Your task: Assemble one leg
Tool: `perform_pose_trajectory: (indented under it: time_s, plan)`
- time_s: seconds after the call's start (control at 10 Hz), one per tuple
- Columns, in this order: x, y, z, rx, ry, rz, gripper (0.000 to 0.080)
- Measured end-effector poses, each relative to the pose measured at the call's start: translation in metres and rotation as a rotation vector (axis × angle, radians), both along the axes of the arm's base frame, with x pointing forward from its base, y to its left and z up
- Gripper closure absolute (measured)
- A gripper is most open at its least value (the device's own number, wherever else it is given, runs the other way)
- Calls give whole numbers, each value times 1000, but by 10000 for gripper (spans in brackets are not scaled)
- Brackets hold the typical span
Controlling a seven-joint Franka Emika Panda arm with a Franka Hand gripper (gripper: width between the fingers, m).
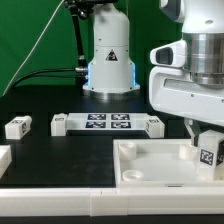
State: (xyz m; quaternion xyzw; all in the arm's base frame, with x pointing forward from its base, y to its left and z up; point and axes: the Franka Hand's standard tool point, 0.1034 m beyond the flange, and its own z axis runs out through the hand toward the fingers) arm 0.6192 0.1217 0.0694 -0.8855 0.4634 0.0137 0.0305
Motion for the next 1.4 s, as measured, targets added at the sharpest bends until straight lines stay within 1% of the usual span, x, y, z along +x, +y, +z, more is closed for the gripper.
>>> perform_pose_trajectory:
  time_s: [0.2,0.5,0.7,0.8,0.9,1.0,1.1,1.4]
  plan:
    - [0,0,0,4,17,-259,506]
    - [1,0,0,26,44,-603,506]
    - [1,0,0,29,48,-652,506]
    - [1,1,0,29,46,-629,321]
    - [1,1,0,29,43,-584,209]
    - [0,5,0,28,41,-556,209]
    - [-1,9,0,27,30,-398,162]
    - [-2,10,0,23,3,17,151]
